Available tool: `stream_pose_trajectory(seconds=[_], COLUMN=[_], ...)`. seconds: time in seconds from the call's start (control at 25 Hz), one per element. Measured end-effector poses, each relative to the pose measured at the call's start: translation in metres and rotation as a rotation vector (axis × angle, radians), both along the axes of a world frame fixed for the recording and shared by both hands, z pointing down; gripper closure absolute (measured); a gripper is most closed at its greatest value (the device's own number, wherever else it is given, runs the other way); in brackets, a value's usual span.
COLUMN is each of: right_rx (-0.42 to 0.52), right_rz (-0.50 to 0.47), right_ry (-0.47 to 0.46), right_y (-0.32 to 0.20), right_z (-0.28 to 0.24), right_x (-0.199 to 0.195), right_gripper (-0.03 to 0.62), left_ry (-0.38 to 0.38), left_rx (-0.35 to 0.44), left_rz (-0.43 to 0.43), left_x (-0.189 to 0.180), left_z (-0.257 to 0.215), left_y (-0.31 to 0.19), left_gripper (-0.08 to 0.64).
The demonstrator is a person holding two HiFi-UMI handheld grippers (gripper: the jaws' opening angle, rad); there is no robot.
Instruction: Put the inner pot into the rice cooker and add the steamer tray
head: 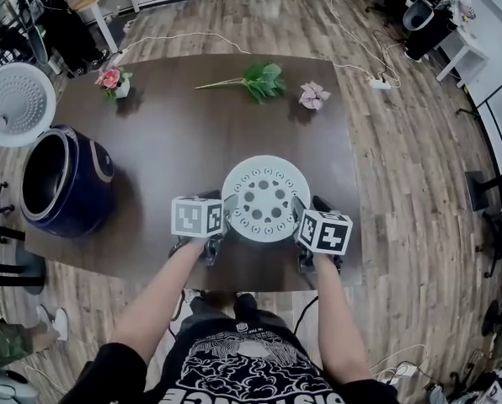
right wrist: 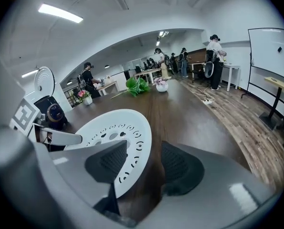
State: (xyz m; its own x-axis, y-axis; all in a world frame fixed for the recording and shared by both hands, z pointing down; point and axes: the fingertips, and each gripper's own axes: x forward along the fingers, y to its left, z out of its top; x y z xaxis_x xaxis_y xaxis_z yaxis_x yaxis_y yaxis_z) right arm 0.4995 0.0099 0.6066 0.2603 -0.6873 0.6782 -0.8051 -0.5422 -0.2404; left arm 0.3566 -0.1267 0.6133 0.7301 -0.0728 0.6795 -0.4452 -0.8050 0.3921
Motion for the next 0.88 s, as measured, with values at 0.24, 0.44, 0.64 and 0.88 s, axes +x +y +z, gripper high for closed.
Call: stream_pose_trajectory(seconds=[0.24,0.44,0.64,0.88], right_rx=[-0.028,-0.052,-0.026,0.034], right_rz=[0.003,0.0,-0.013,-0.048], right_ry=[-0.002,0.029,0.057,0.083], right_y=[0.001,0.001,-0.013,-0.043], right_z=[0.007,0.001,-0.013,-0.043], right_x=[0.0,-0.002,-0.004,-0.019], right_gripper=[0.455,0.506,0.506,0.506], left_ry=[0.017,0.035,0.086,0.137], left_rx=[-0.027,-0.037,-0.004,0.049], left_rz=[0.024,0.009,-0.011,-0.058], left_x=[0.005,0.003,0.0,-0.021], left_z=[0.001,-0.008,-0.031,-0.063], left_y=[0.005,0.005,-0.009,-0.034], left_gripper=[0.416,0.449,0.457,0.459])
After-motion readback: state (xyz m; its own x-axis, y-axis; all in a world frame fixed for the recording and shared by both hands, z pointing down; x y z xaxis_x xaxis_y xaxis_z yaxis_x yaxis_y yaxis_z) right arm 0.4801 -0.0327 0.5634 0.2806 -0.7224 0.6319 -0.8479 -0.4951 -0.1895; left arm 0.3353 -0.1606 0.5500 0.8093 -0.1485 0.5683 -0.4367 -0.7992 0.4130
